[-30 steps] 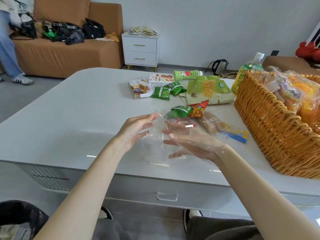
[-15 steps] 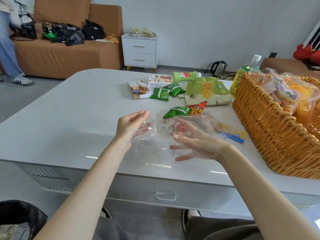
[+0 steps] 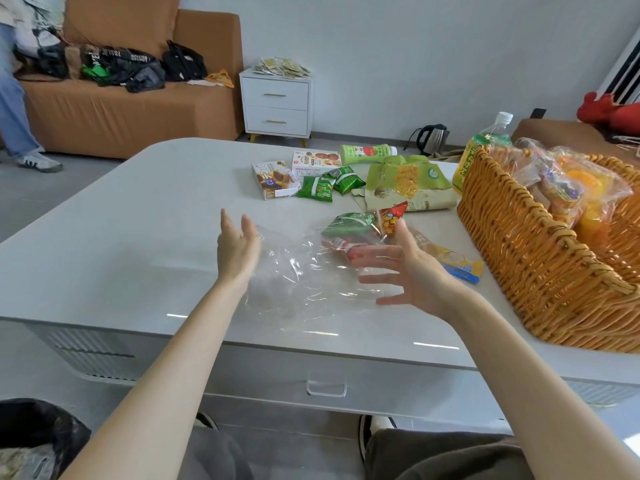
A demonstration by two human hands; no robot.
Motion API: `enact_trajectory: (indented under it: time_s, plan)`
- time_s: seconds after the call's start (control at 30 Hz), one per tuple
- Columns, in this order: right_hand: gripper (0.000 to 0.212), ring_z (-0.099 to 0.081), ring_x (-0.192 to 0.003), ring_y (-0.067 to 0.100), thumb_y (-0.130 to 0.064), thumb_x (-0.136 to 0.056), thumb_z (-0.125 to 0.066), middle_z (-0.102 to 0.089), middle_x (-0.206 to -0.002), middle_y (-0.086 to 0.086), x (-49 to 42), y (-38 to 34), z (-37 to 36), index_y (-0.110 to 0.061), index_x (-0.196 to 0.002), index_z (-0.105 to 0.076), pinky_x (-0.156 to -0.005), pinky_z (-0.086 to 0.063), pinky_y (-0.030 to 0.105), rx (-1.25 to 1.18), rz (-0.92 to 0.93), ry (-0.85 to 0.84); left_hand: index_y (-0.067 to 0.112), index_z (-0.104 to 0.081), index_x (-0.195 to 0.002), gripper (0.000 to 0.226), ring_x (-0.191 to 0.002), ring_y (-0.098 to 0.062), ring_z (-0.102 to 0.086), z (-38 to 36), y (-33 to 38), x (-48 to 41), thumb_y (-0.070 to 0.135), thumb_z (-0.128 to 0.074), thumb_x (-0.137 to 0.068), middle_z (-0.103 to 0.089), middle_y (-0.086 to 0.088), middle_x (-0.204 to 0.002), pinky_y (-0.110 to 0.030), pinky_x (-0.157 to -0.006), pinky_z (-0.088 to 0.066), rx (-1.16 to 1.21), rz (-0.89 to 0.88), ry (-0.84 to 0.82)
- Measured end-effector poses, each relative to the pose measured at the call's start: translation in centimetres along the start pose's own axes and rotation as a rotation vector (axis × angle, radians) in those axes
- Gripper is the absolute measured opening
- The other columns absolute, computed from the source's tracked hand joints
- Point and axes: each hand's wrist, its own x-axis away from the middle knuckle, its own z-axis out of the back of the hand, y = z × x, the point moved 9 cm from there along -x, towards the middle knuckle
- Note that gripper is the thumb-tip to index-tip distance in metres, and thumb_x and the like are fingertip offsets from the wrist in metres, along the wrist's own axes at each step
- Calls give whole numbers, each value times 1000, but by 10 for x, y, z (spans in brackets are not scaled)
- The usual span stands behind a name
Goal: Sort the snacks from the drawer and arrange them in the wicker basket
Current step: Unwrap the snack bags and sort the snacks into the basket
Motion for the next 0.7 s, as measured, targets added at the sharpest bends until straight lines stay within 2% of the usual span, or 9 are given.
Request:
enact_trajectory:
  time_s: [0.1, 0.13, 0.2, 0.27, 0.33, 0.43, 0.53, 0.6, 0.7]
  plan:
    - [37, -69, -97, 17, -47, -98, -44, -70, -112, -3, 3, -3, -1, -22, -116, -65, -91, -54, 51, 185, 90, 89, 16, -36, -146, 61, -143, -23, -20, -3, 55, 33, 52, -29, -97, -28, -10, -154, -41, -115, -17, -381, -478, 27]
    - [30, -68, -94, 16, -39, -100, -45, -70, -111, -1, 2, -4, -3, -21, -113, -65, -92, -53, 49, 233, 111, 113, 18, -40, -144, 68, -143, -23, -20, -14, 69, 49, 62, -26, -93, -31, -7, -153, -46, -116, -16, -490, -640, -30]
    - [27, -65, -91, 15, -33, -103, -40, -69, -109, -2, 2, -7, -13, -23, -109, -65, -93, -51, 44, 322, 132, 77, 25, -28, -149, 83, -147, -19, -9, -43, 70, 72, 76, -21, -84, -23, 1, -157, -51, -118, -4, -723, -781, -227]
    - [26, -62, -91, 15, -31, -104, -38, -66, -109, -3, 1, -10, -21, -28, -107, -64, -92, -51, 41, 361, 135, 14, 27, -14, -152, 90, -148, -18, -2, -56, 57, 80, 77, -26, -78, -20, 3, -158, -52, -117, 5, -899, -822, -313]
    - [25, -62, -91, 16, -27, -104, -39, -66, -106, -4, 1, -15, -18, -30, -103, -64, -92, -51, 40, 369, 151, 29, 29, -22, -150, 81, -147, -17, -13, -52, 52, 75, 68, -40, -82, -34, 5, -153, -53, -115, 6, -912, -835, -307]
    - [24, -61, -90, 15, -26, -102, -42, -67, -101, -9, -2, -27, 7, -28, -104, -66, -92, -50, 40, 406, 250, 243, 32, -49, -137, 51, -139, -16, -32, -36, 54, 58, 48, -53, -89, -52, 9, -137, -54, -115, 4, -795, -801, -241]
    - [30, -57, -105, 13, -12, -96, -47, -62, -111, -6, -10, -41, 23, -16, -120, -63, -89, -44, 26, 600, 343, 484, 31, -57, -130, 36, -135, -20, -36, -21, 53, 45, 34, -55, -94, -56, 4, -133, -55, -114, 0, -778, -778, -140]
    - [39, -54, -118, 18, -10, -92, -50, -59, -126, 2, -32, -36, 15, -11, -131, -54, -87, -39, 23, 742, 311, 435, 28, -59, -129, 34, -137, -25, -34, -13, 49, 37, 26, -55, -95, -54, -1, -136, -57, -113, -3, -801, -757, -84]
    - [55, -49, -123, 26, -30, -94, -53, -49, -139, 8, -60, -17, -5, -14, -144, -37, -92, -40, 29, 864, 226, 286, 24, -58, -131, 36, -142, -28, -25, -7, 43, 24, 16, -53, -96, -48, -5, -141, -57, -114, -3, -843, -696, -57]
